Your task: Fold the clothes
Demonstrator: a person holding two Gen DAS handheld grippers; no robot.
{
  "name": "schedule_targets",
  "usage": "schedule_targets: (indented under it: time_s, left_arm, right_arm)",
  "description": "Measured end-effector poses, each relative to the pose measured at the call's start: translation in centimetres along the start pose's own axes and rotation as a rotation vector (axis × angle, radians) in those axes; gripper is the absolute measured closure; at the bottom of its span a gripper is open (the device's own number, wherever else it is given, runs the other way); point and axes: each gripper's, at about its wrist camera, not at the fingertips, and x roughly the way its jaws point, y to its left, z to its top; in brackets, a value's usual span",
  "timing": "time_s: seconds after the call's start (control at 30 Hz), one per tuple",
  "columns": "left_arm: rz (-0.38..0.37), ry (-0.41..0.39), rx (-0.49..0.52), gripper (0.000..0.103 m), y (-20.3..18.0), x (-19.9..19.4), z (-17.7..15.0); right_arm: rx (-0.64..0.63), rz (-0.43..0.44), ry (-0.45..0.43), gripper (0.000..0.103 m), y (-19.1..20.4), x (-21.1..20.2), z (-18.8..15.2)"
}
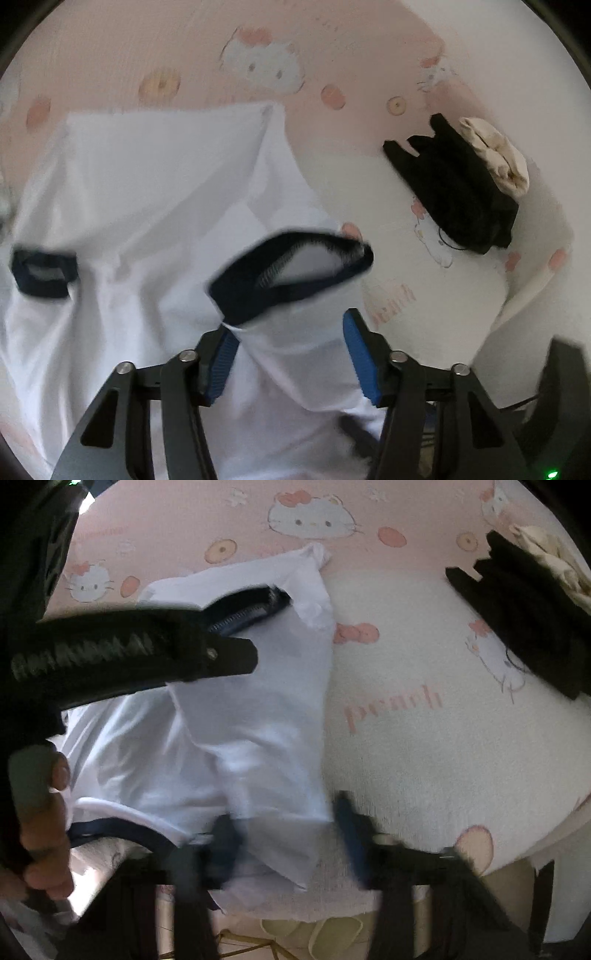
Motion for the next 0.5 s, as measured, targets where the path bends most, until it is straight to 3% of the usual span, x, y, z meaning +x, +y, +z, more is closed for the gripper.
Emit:
schedule_targets:
  time_s: [0.07, 0.17, 0.5]
  left_arm:
    - [0.041, -0.013, 0.046, 0.075, -0.5, 0.1, 0.1]
    - [0.068, -0.017, 0.036, 0.086, 0.0, 0.2, 0.1]
    - [0.080, 0.013, -0.028, 0.089, 3.1, 0.5, -0.7]
  right_arm:
    - [-0.002, 0.005, 0.003, 0.084, -0.1, -0.2, 0.2]
    - [-0.004, -0.002, 0.002, 0.086, -0.2, -0.3, 0.1]
    - [0.036, -0.029, 0.069, 0.090, -1.0, 0.2, 0.6]
